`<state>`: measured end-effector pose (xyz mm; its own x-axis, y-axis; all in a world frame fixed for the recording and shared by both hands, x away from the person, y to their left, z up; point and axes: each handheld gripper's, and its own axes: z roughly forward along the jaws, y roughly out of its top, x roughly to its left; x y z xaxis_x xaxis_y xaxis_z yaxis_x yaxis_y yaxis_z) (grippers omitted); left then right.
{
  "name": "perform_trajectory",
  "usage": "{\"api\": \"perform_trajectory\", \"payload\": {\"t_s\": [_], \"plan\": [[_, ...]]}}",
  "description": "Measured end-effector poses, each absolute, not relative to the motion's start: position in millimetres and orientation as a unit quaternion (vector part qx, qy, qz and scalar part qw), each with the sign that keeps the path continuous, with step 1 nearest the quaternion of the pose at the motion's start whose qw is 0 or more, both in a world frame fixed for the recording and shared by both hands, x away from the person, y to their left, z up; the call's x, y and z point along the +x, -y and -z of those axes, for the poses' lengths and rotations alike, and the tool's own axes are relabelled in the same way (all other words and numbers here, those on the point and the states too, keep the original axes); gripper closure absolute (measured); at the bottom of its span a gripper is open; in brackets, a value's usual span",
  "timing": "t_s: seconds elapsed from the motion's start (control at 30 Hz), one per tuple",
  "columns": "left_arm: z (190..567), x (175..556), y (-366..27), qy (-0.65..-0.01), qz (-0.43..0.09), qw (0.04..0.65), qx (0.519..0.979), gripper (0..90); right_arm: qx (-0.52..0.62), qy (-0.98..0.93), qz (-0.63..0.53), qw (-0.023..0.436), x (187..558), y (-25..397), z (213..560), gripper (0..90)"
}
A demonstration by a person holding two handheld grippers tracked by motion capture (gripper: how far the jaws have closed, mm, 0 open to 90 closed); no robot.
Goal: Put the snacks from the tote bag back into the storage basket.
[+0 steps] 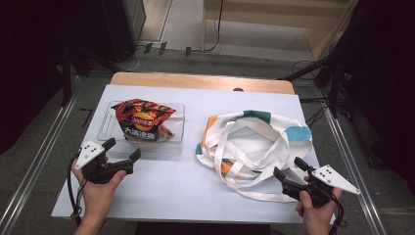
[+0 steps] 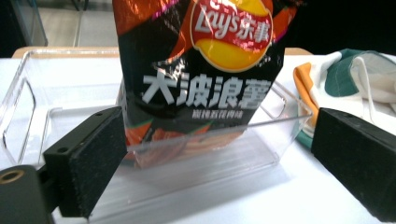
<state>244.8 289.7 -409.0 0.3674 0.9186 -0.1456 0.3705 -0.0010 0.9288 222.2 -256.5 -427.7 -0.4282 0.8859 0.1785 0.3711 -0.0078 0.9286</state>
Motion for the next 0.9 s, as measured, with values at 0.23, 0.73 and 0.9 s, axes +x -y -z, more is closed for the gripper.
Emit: {"api": "perform_trajectory", "payload": {"t_s": [0.23, 0.73, 0.9], "plan": [[416, 236, -291, -0.478, -0.265, 0.512, 0.662, 0.0, 0.48, -0.664, -0.514, 0.255, 216, 266, 434, 16.4], [437, 222, -315, -0.498, -0.283, 0.475, 0.668, 0.0, 0.505, -0.649, -0.502, 0.269, 214, 291, 443, 16.3], [439, 224, -323, -0.506, -0.274, 0.486, 0.658, 0.0, 0.515, -0.644, -0.496, 0.27, 211, 300, 449, 16.3]]}}
